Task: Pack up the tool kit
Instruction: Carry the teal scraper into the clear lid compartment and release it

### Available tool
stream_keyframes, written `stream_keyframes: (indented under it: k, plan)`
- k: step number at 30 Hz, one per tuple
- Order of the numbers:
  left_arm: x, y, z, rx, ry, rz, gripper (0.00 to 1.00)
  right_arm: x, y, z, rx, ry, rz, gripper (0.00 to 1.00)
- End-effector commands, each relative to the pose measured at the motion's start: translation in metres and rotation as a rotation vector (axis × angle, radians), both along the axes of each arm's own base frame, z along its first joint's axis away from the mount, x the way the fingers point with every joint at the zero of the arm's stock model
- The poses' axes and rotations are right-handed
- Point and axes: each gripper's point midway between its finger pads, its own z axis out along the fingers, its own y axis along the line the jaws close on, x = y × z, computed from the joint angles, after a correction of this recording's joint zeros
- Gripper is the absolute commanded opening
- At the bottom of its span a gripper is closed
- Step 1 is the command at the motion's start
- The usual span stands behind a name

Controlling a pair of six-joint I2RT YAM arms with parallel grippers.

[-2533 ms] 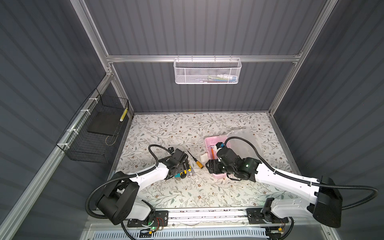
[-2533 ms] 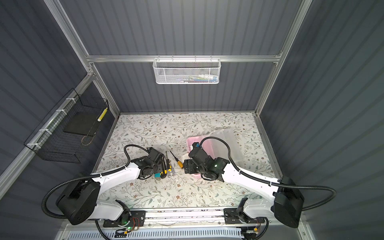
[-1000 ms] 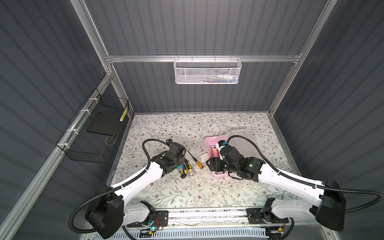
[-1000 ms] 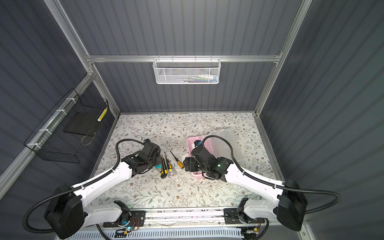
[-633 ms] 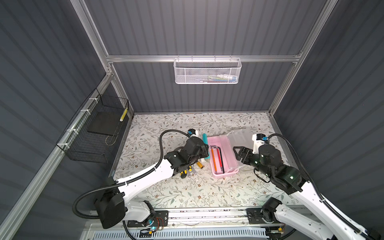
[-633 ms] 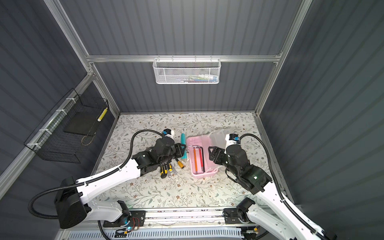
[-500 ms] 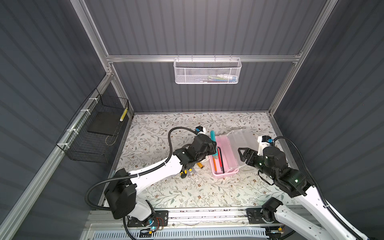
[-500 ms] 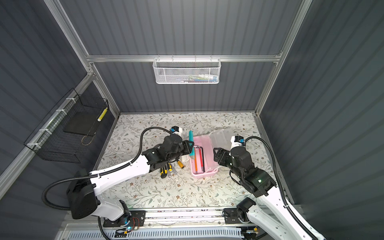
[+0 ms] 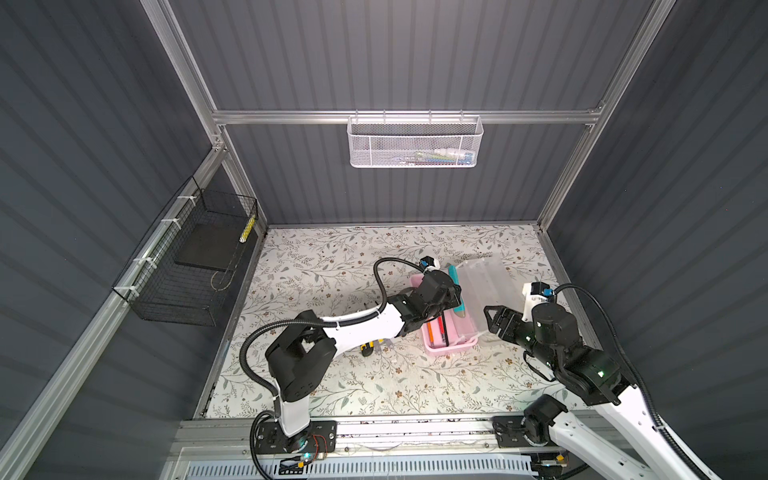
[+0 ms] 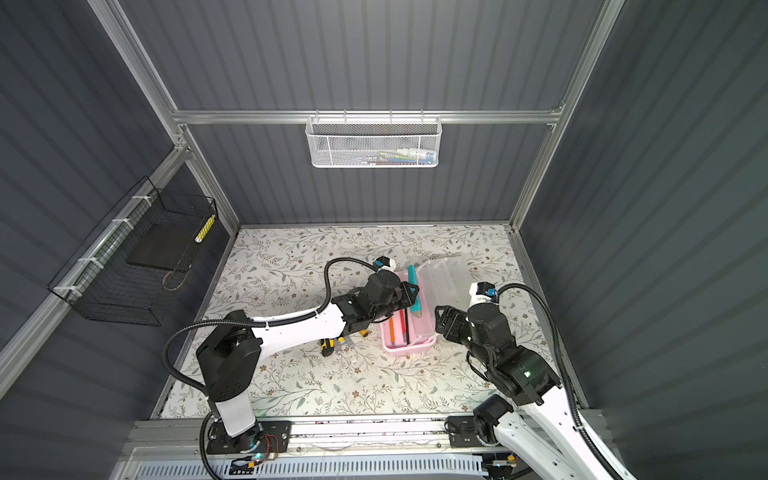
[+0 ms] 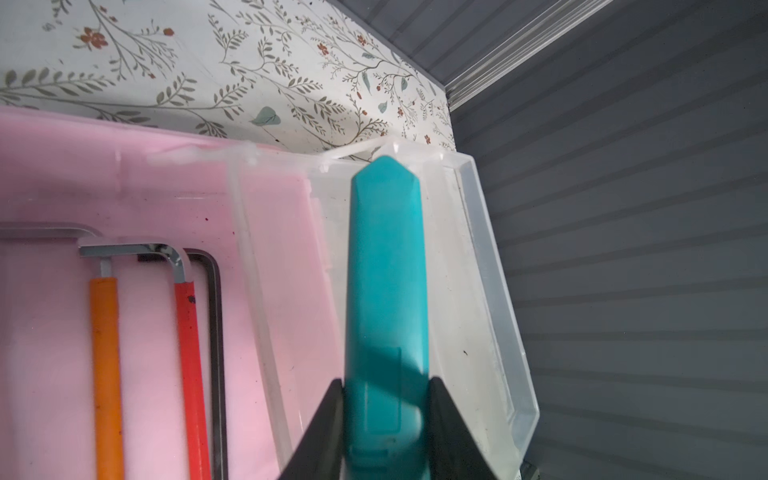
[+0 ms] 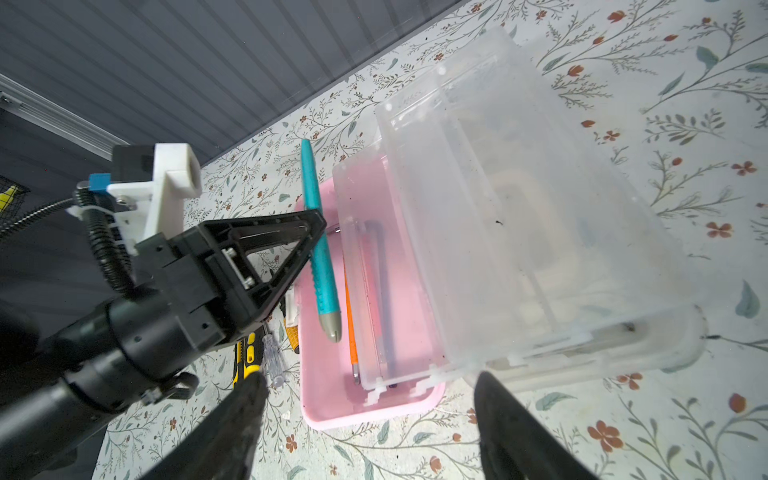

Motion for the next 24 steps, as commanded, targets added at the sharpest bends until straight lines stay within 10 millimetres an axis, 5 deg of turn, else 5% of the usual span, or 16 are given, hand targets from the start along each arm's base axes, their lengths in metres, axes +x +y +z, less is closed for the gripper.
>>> stream_keyframes:
  k: [1, 21, 24]
  plan:
    - [0.003, -0.018, 0.006, -0.068, 0.020, -0.005, 0.00, -0.004, -0.004, -0.009, -0.019, 0.015, -0.003, 0.79]
    - [0.014, -0.066, -0.050, -0.050, 0.136, -0.053, 0.00, -0.005, 0.000, -0.027, -0.029, 0.053, 0.021, 0.80]
    - [0.013, -0.069, -0.053, -0.053, 0.144, -0.060, 0.15, -0.005, -0.001, -0.026, -0.031, 0.054, 0.020, 0.80]
